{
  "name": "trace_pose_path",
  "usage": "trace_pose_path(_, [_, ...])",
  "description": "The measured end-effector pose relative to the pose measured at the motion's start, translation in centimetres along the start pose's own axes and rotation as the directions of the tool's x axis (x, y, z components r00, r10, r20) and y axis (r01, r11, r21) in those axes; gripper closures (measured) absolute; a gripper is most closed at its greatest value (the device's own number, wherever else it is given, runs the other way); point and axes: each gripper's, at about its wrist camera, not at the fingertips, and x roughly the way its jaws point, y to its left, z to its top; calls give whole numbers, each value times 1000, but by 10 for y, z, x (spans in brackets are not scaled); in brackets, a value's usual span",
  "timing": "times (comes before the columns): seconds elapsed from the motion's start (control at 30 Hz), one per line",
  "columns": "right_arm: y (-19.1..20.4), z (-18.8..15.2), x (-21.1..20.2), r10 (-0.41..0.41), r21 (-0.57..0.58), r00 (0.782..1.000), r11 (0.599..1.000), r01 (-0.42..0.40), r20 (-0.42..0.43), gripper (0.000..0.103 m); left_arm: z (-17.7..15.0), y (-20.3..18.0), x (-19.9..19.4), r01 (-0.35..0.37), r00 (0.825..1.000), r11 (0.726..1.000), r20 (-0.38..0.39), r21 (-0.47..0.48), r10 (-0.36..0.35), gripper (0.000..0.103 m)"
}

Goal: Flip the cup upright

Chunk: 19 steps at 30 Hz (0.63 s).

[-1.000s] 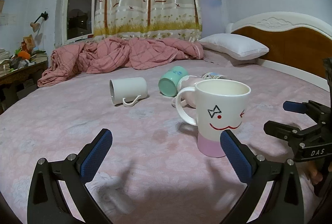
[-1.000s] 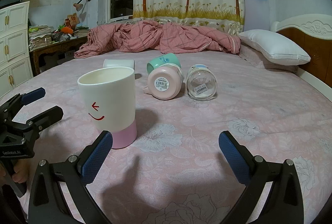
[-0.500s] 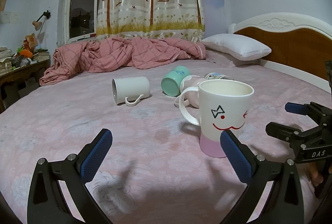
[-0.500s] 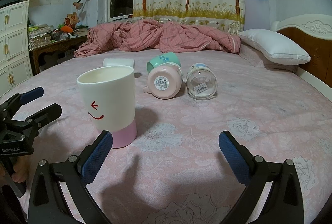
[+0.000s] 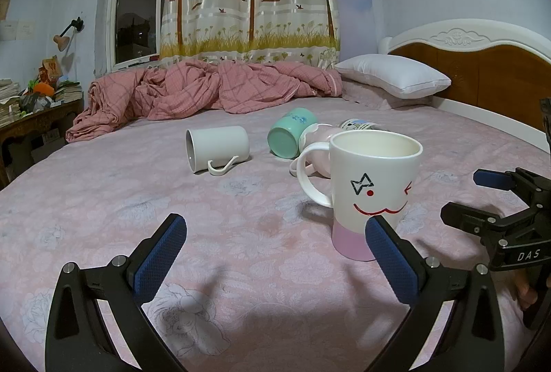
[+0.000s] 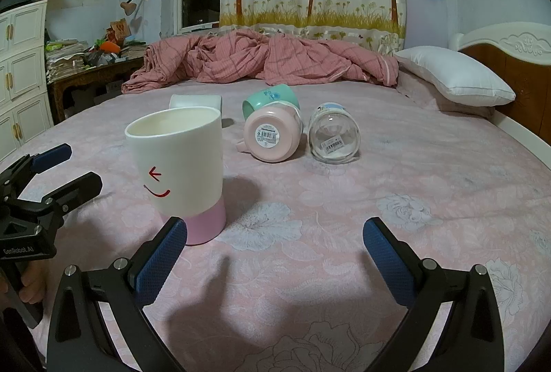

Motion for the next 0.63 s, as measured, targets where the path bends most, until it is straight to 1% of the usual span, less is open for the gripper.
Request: trace_pose_path(0.63, [0, 2, -1, 1, 0, 1000, 1000, -1, -5, 0, 1, 0, -1, 1, 1000, 1000, -1, 1, -1, 0])
